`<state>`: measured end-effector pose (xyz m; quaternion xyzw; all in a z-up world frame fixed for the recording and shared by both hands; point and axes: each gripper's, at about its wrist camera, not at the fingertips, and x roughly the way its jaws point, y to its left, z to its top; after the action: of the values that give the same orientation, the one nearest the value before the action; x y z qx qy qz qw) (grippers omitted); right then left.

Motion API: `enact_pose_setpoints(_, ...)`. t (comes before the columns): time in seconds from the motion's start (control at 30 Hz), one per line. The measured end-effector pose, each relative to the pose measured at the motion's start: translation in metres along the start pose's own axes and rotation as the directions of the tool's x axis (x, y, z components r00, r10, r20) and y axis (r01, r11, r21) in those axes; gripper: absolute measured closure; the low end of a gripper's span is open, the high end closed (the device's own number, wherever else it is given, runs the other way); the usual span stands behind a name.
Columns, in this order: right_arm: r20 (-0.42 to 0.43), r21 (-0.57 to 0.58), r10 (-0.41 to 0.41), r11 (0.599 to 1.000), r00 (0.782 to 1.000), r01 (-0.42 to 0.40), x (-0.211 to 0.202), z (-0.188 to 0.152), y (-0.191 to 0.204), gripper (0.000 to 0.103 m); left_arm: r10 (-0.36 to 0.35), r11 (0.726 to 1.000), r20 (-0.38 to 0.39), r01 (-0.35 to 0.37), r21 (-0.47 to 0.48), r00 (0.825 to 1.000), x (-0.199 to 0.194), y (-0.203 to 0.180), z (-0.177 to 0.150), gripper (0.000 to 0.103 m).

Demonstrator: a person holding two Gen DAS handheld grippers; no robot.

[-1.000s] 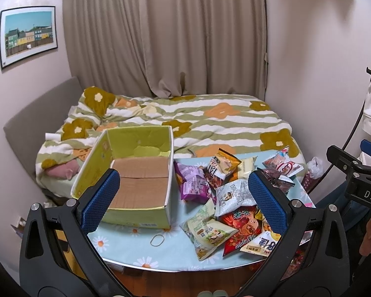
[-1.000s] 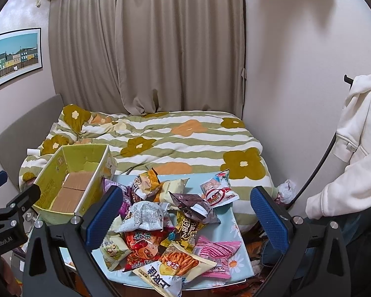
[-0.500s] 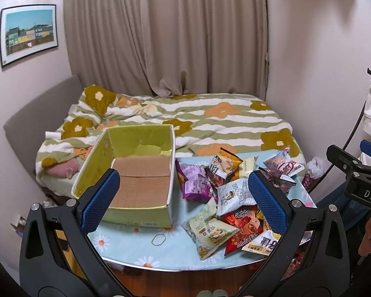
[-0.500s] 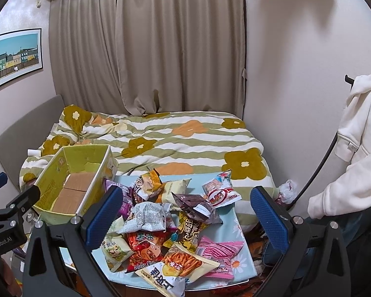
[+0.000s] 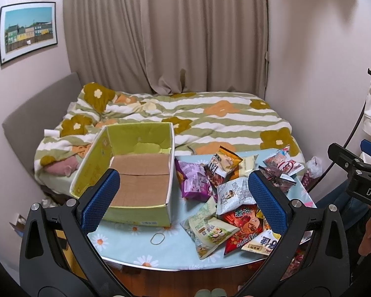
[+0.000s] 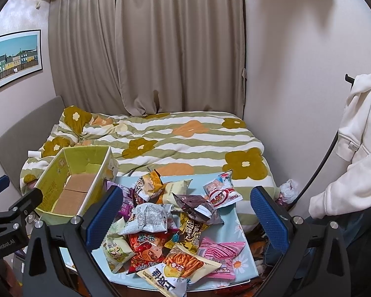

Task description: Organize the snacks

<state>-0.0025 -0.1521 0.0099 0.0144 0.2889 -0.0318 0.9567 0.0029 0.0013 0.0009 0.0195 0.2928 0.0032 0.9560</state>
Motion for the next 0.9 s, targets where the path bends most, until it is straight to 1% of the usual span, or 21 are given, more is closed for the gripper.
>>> enact_pose_setpoints(0.1, -0.023, -0.002, 0.009, 1.000, 1.000, -0.009, 0.004, -0.001, 0.000, 0.000, -0.003, 1.000, -0.032, 0.002, -0.015, 0.999, 0.006, 0.002, -0.001, 0.000)
enact_pose_setpoints(0.17, -0.051, -0.004, 0.034, 0.999, 0.998, -0.034, 0.010, -0.003, 0.000, 0.000, -0.013, 0.999, -0.068, 0.011, -0.036, 0.998, 0.013, 0.005, -0.003, 0.000)
enact_pose_setpoints(0.23, -0.079, -0.012, 0.059, 0.998, 0.995, -0.060, 0.020, -0.007, -0.001, 0.000, -0.021, 0.998, -0.118, 0.013, -0.061, 0.993, 0.027, 0.007, -0.010, 0.000)
enact_pose_setpoints(0.3, -0.121, -0.024, 0.086, 0.996, 0.989, -0.090, 0.036, -0.012, -0.001, 0.000, -0.024, 0.996, -0.178, 0.008, -0.090, 0.984, 0.043, 0.009, -0.019, 0.000)
enact_pose_setpoints(0.43, -0.194, -0.008, 0.140, 0.990, 0.971, -0.144, 0.067, -0.021, -0.003, 0.000, -0.052, 0.987, -0.309, 0.001, -0.163, 0.950, 0.076, 0.015, -0.045, 0.000)
enact_pose_setpoints(0.47, -0.205, -0.001, 0.154, 0.987, 0.966, -0.158, 0.075, -0.023, -0.003, 0.000, -0.062, 0.984, -0.326, 0.004, -0.176, 0.943, 0.082, 0.016, -0.050, 0.000)
enact_pose_setpoints(0.53, -0.242, 0.015, 0.178, 0.984, 0.954, -0.180, 0.095, -0.028, -0.002, 0.000, -0.089, 0.979, -0.370, 0.013, -0.205, 0.925, 0.101, 0.017, -0.064, 0.000)
enact_pose_setpoints(0.6, -0.276, 0.029, 0.192, 0.981, 0.942, -0.191, 0.112, -0.033, 0.001, 0.000, -0.132, 0.969, -0.416, 0.029, -0.246, 0.900, 0.121, 0.019, -0.076, 0.000)
enact_pose_setpoints(0.7, -0.328, 0.063, 0.210, 0.978, 0.921, -0.201, 0.138, -0.040, 0.006, 0.000, -0.195, 0.953, -0.457, 0.057, -0.298, 0.868, 0.148, 0.019, -0.092, 0.000)
enact_pose_setpoints(0.83, -0.379, 0.085, 0.203, 0.979, 0.903, -0.185, 0.161, -0.046, 0.015, 0.000, -0.261, 0.931, -0.494, 0.080, -0.357, 0.830, 0.179, 0.019, -0.108, 0.000)
enact_pose_setpoints(0.9, -0.401, 0.102, 0.210, 0.977, 0.892, -0.185, 0.171, -0.050, 0.020, 0.000, -0.299, 0.916, -0.515, 0.090, -0.391, 0.803, 0.194, 0.018, -0.115, 0.000)
